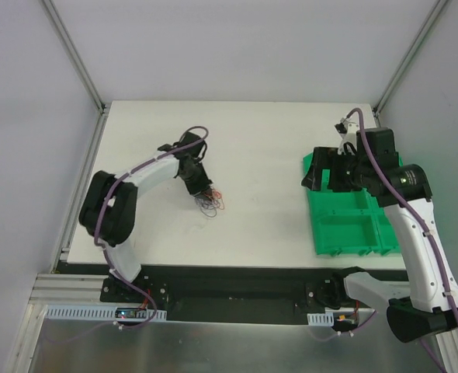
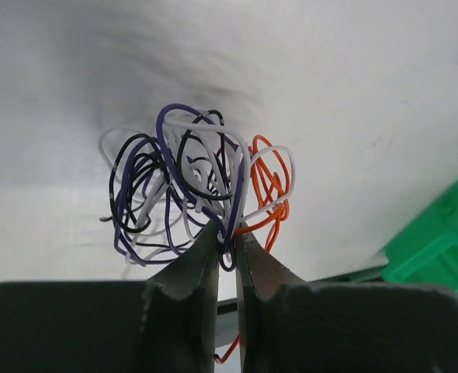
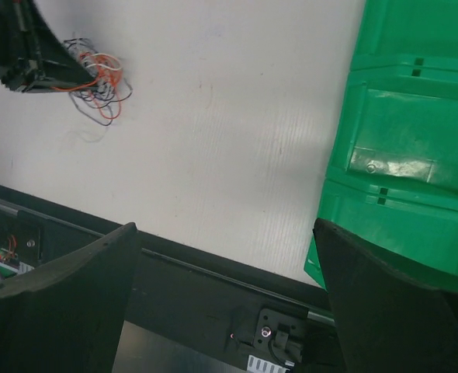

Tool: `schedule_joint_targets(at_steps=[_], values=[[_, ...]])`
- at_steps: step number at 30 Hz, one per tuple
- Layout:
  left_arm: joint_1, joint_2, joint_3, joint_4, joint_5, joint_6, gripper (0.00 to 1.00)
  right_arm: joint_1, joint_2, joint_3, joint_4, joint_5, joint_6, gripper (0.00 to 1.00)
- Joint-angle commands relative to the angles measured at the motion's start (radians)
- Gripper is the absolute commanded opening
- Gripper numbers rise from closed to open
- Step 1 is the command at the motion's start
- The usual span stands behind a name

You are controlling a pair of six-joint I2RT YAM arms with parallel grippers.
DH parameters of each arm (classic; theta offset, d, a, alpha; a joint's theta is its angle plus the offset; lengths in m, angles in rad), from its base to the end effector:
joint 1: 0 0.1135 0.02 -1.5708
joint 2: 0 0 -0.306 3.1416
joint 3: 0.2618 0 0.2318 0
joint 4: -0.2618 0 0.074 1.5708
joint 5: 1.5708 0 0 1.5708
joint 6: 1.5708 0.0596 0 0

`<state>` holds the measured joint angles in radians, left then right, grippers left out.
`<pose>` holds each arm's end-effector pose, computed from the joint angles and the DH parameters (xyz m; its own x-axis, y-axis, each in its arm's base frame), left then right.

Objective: Untangle the cables

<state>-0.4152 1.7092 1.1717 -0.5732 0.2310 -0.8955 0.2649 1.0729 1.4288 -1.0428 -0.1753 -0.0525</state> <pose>0.3092 -0.1512 0.2352 -0.8916 -0.4373 -0.1175 -0.3363 0.8133 -0.4748 0.1569 0.0533 0.4325 -0.5908 -0.2138 -0.7780 -0.4195 0.9051 0.0699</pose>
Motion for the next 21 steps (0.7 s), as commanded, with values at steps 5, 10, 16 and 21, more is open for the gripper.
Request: schedule_joint_targets(at_steps=[5,10,16,21], values=[[-0.149,0.113,0.220,-0.074,0.241,0.319,0.22,0.036,0.028,-0.122,0.039,-0.148,-0.043,0.96],[-0.194,-0.002,0.152,-0.047,0.125,0.366,0.63,0.121,0.067,-0.214,0.148,-0.219,-0.043,0.99],[-0.123,-0.177,-0.004,0.018,-0.033,0.241,0.63,0.204,0.212,-0.327,0.378,-0.277,0.077,0.79],[0.002,-0.183,-0.046,0.053,0.049,0.153,0.60,0.273,0.415,-0.239,0.421,-0.340,0.080,0.72]])
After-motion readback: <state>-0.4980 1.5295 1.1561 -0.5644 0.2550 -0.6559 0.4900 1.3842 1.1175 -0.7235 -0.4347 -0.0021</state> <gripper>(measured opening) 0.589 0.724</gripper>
